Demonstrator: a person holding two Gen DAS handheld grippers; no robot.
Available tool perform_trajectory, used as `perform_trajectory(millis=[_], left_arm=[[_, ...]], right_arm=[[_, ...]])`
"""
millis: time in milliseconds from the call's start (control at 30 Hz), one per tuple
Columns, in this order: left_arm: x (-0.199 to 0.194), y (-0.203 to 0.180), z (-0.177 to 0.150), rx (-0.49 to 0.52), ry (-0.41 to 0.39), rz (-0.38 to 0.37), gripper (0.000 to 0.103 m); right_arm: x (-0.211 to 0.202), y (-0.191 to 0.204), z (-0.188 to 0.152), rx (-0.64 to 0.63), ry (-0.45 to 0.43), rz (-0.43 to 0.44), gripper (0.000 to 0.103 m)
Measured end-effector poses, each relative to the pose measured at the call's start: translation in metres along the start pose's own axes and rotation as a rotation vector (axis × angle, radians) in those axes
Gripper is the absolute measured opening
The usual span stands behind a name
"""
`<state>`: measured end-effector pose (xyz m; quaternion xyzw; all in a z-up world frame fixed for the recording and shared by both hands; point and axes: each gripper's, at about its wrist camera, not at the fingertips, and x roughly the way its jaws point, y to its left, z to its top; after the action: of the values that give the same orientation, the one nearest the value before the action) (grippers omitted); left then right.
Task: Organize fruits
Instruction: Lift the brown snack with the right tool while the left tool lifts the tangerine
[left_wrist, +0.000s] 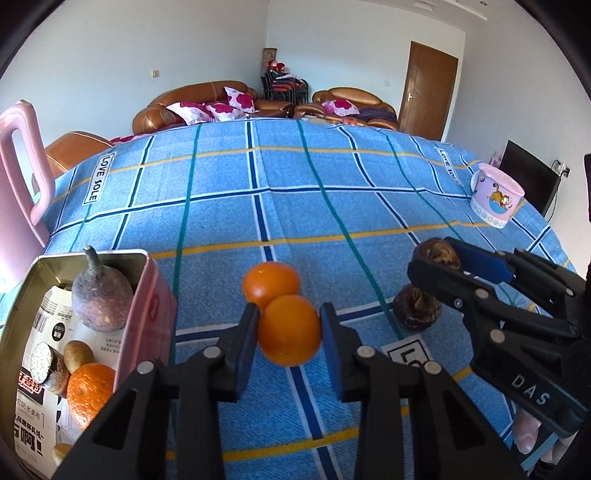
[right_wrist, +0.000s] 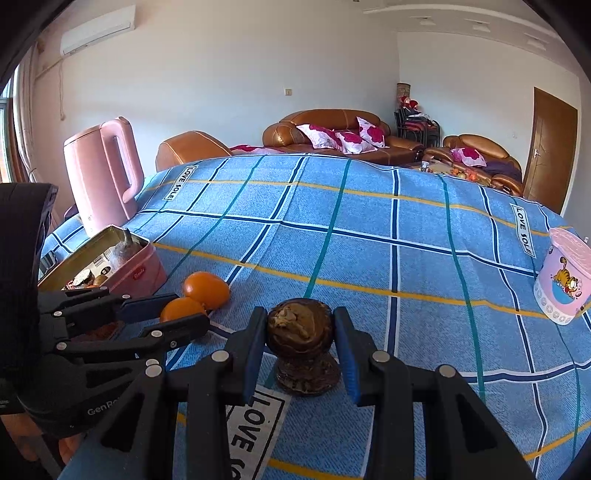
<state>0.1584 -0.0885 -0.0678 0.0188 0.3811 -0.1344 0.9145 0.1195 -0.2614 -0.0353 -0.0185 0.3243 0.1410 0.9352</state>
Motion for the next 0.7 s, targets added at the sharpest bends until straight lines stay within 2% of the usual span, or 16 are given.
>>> perform_trajectory(millis=[233,700], left_arm=[[-0.010,0.001,0.000,0.000,-0.055,0.016,0.035],[-0.021,0.004,-0.001,-0.016,-0.114,0.033,0.035]], right_arm=[[-0.005,0.002,0.000,-0.011,-0.031,0.008,0.039],[-0.015,0.004,-0.001,-0.022,-0.082,0.024,0.039]])
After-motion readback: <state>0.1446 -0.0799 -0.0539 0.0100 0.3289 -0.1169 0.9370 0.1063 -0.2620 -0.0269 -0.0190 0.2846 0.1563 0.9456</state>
